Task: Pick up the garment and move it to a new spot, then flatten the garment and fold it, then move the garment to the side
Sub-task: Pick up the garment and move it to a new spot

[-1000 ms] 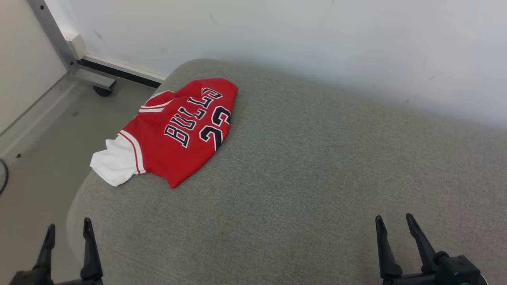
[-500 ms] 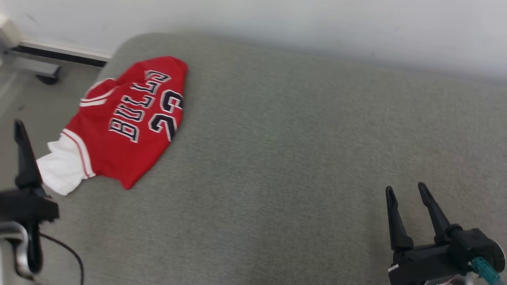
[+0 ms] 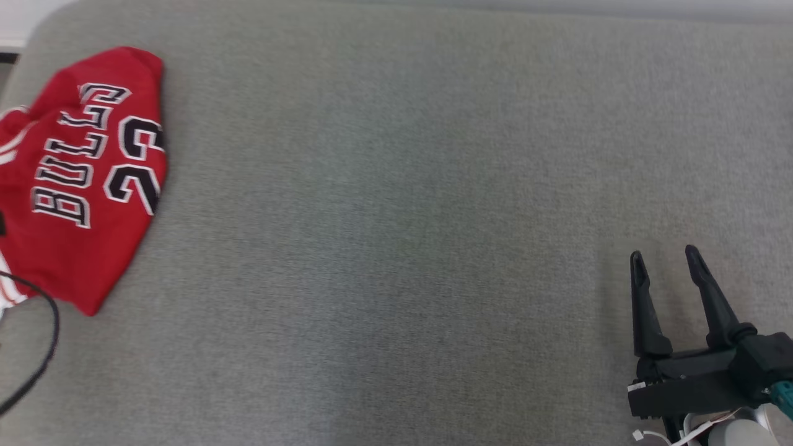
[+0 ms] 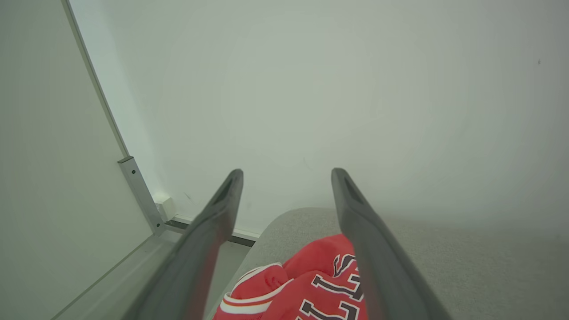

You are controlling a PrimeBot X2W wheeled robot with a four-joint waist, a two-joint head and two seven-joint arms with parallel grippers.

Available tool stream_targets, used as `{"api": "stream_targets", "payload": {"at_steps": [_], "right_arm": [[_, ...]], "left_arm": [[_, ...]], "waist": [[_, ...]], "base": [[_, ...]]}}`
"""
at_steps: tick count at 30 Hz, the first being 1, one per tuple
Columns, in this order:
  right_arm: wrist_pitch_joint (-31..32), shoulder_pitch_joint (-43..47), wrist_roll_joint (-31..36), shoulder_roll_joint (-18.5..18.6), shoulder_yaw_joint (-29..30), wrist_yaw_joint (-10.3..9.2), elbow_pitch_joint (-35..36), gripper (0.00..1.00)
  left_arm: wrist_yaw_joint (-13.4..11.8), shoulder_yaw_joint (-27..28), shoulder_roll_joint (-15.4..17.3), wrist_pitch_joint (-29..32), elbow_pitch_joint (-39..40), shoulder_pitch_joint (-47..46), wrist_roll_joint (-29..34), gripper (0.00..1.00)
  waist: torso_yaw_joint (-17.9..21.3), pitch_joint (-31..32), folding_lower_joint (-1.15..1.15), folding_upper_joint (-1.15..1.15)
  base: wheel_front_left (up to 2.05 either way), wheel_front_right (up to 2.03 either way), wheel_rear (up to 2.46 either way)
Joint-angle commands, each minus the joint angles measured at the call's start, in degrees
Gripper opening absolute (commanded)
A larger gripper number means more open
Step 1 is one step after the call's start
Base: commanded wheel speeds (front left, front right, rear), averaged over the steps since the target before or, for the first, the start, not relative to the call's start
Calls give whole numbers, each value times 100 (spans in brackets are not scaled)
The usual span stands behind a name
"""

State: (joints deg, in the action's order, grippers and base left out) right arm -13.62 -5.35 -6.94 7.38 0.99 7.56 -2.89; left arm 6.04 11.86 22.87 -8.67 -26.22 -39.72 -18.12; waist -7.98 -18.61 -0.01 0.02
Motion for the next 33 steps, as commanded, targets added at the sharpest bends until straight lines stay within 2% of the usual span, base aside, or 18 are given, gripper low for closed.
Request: {"api": "stream_targets", "payload": {"at_steps": [1,6,17,20,28,33], "right_arm": [[-11,-91,25,45,17,-17,66,100],[12,-182,71,51,44,-17,201,100],[90,-195,177,-18,89,-17,400,100],[99,-189,192,-32,93,-17,435,100],[136,-171,203,-33,64,-16,488,100],[160,-172,226,-59,52,-16,508,100]], "left_arm": [[10,-26,114,21,-174,-242,-31,100],[46,-130,317,258,-1127,-761,-117,100],[101,-164,540,1157,-2460,-1089,-489,100],[114,-186,552,1352,-2671,-1143,-546,100],[141,-221,507,2397,-3560,-1279,-874,100],[117,-227,386,2538,-3823,-1168,-973,100]], "waist": [[397,-458,1,-2],[535,-654,1,-2],[654,-709,1,-2],[664,-706,1,-2],[753,-673,1,-2],[821,-650,1,-2]], "base": [[0,0,0],[0,0,0],[0,0,0],[0,0,0],[0,0,0],[0,0,0]]}}
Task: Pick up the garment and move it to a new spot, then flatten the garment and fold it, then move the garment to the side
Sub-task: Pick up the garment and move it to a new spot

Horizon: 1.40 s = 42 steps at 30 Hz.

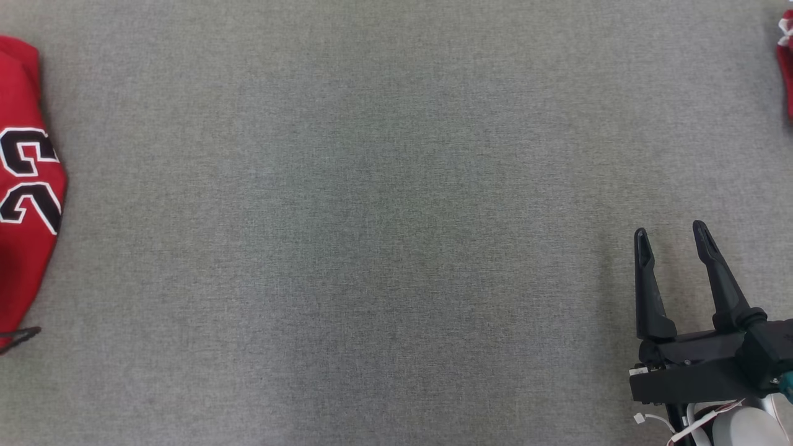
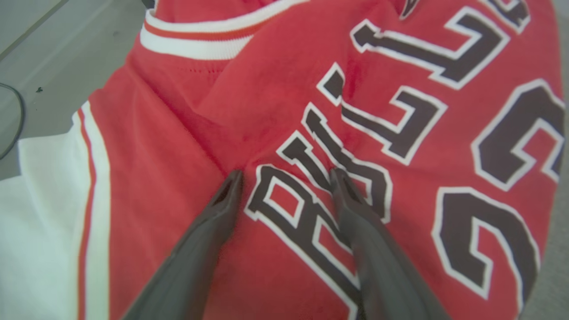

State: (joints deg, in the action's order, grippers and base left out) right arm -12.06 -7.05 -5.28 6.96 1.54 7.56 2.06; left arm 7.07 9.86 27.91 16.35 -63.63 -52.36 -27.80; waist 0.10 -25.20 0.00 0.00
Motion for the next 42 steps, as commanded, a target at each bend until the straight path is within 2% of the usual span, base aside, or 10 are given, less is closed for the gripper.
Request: {"api": "stream_targets", "payload": {"at_steps": [1,2,5,11,19,23,30,36,42], "right_arm": [[11,-4,59,-19,2,-17,11,100],[19,-6,63,-26,4,-16,10,100],[25,18,65,-53,35,-16,-6,100],[-58,80,-44,-107,-2,-17,-160,100],[-178,133,-203,-225,-105,-17,-532,100],[-247,164,-304,-286,-127,-17,-719,100],[-307,195,-405,-364,-197,-16,-941,100],[-314,213,-529,-398,-220,-16,-1021,100],[-317,222,-642,-409,-256,-16,-972,100]], "left_arm": [[11,-75,-126,-46,-71,117,52,24],[-39,-76,-100,-248,-10,122,79,0],[-117,-102,-38,-776,134,97,176,0],[-108,-275,44,-1799,560,-150,395,0],[-4,-864,61,-2470,1533,-642,758,0],[28,-1238,-100,-2490,2324,-836,861,0],[51,-1778,-383,-2047,3573,-960,788,0],[27,-2281,-941,-1573,4611,-889,612,0],[-59,-2686,-1468,-1340,5079,-582,498,0]], "waist": [[21,18,0,0],[29,36,0,0],[19,136,0,0],[-55,508,0,0],[-31,1037,0,0],[112,1270,0,0],[527,1532,0,0],[1034,1653,0,0],[1548,1691,0,0]], "base": [[0,0,0],[0,0,0],[0,0,0],[0,0,0],[0,0,0],[0,0,0],[0,0,0],[0,0,0],[0,0,0]]}}
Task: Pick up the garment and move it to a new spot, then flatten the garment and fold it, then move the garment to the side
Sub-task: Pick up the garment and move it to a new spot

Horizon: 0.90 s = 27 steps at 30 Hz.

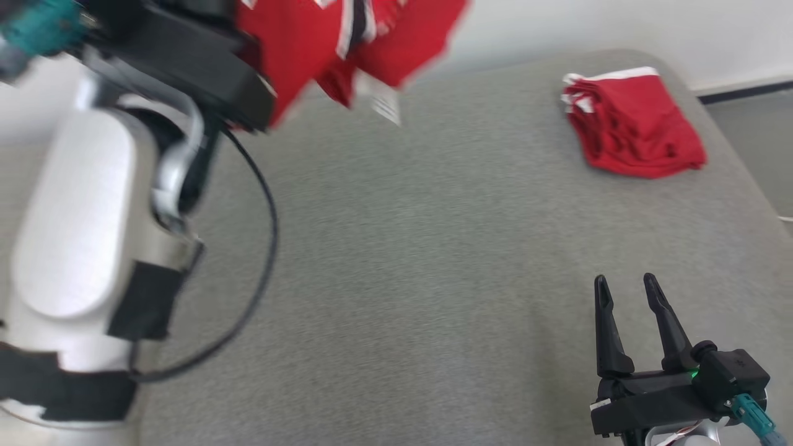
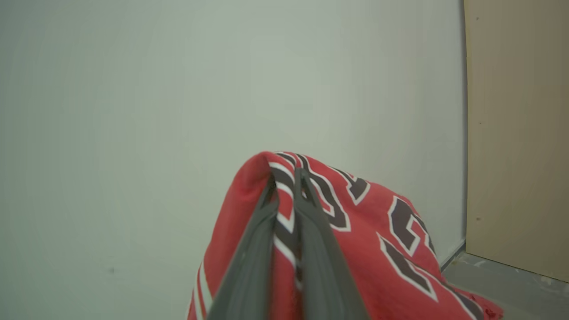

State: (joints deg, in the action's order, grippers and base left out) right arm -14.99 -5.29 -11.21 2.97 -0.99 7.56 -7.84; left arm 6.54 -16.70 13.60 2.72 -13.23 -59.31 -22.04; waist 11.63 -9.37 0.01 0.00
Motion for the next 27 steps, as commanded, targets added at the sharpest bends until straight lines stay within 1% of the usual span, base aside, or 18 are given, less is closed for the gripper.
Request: {"api": "stream_targets", "payload": {"at_steps": [1,7,13,16,17,19,23,24,25,26,27], "right_arm": [[-23,49,-63,-10,-15,-17,20,100],[-23,124,-130,-10,6,-17,44,100],[-21,157,-136,-12,-27,-16,65,100],[-14,147,-152,-12,-33,-17,82,100],[-14,145,-149,-12,-40,-17,81,100],[-14,124,-140,-11,-68,-16,65,100],[-14,53,-141,-11,-102,-16,23,100],[-14,36,-139,-11,-132,-17,15,100],[-14,26,-138,-11,-145,-16,6,100],[-14,15,-138,-10,-159,-17,1,100],[-14,12,-130,-9,-162,-17,-2,100]], "left_arm": [[-21,-91,-112,26,73,206,-81,0],[-80,-405,-415,-1,53,898,-161,0],[-149,-563,-480,-158,-321,1664,-235,0],[-194,-587,-451,-320,-630,2020,-238,0],[-195,-558,-487,-379,-752,2137,-334,0],[-175,-617,-433,-449,-1043,2319,-290,0],[-99,-746,-522,-716,-1739,2614,-379,0],[-71,-793,-533,-761,-1872,2652,-371,11],[-58,-835,-552,-820,-1987,2664,-358,42],[-57,-883,-555,-883,-2100,2647,-308,100],[-45,-930,-571,-965,-2167,2617,-277,100]], "waist": [[479,114,-1,0],[806,130,-1,0],[923,91,-1,0],[922,52,-1,0],[906,35,-1,0],[880,5,-1,0],[766,-53,-1,0],[747,-55,-1,0],[718,-56,-1,0],[693,-50,-1,0],[657,-38,-1,0]], "base": [[0,0,0],[0,0,0],[0,0,0],[0,0,0],[0,0,0],[0,0,0],[0,0,0],[0,0,0],[0,0,0],[0,0,0],[0,0,0]]}}
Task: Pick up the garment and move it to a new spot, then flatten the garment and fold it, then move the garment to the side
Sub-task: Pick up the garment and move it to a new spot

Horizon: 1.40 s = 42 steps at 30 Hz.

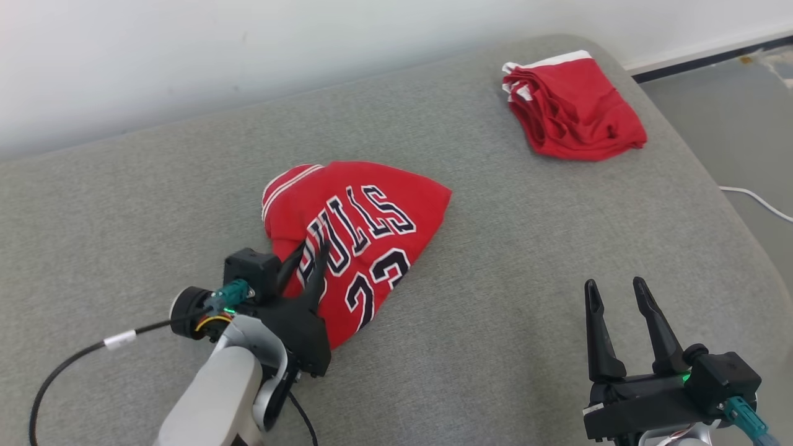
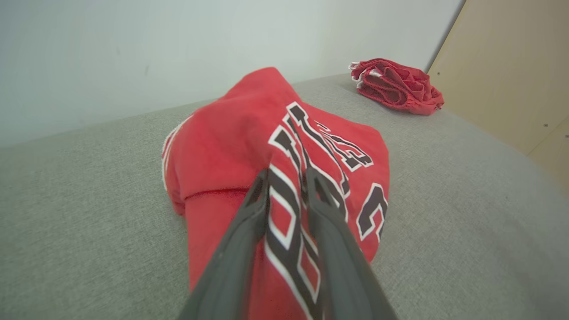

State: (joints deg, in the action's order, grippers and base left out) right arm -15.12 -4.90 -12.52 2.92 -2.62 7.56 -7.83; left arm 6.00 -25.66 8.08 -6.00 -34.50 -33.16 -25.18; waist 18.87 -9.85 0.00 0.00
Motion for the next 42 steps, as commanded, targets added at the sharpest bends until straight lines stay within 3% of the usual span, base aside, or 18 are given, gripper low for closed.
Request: {"api": "stream_targets", "payload": {"at_steps": [1,12,27,35,42], "right_arm": [[-1,-20,14,-4,27,-16,-5,100],[0,164,213,-3,180,-16,40,100],[-1,363,311,2,205,-16,78,100],[-1,350,290,2,154,-16,62,100],[-1,416,267,56,227,-17,46,100]], "left_arm": [[30,-70,-75,-180,-93,-32,20,100],[13,43,-59,-869,315,-257,69,100],[-319,996,620,-919,1601,946,184,100],[-387,1685,796,-920,2276,1915,338,100],[-397,2086,589,-920,2721,2722,621,100]], "waist": [[-118,34,0,0],[-793,491,0,0],[-1836,907,0,0],[-1921,972,0,0],[-1888,1015,0,0]], "base": [[0,0,0],[0,0,0],[0,0,0],[0,0,0],[0,0,0]]}}
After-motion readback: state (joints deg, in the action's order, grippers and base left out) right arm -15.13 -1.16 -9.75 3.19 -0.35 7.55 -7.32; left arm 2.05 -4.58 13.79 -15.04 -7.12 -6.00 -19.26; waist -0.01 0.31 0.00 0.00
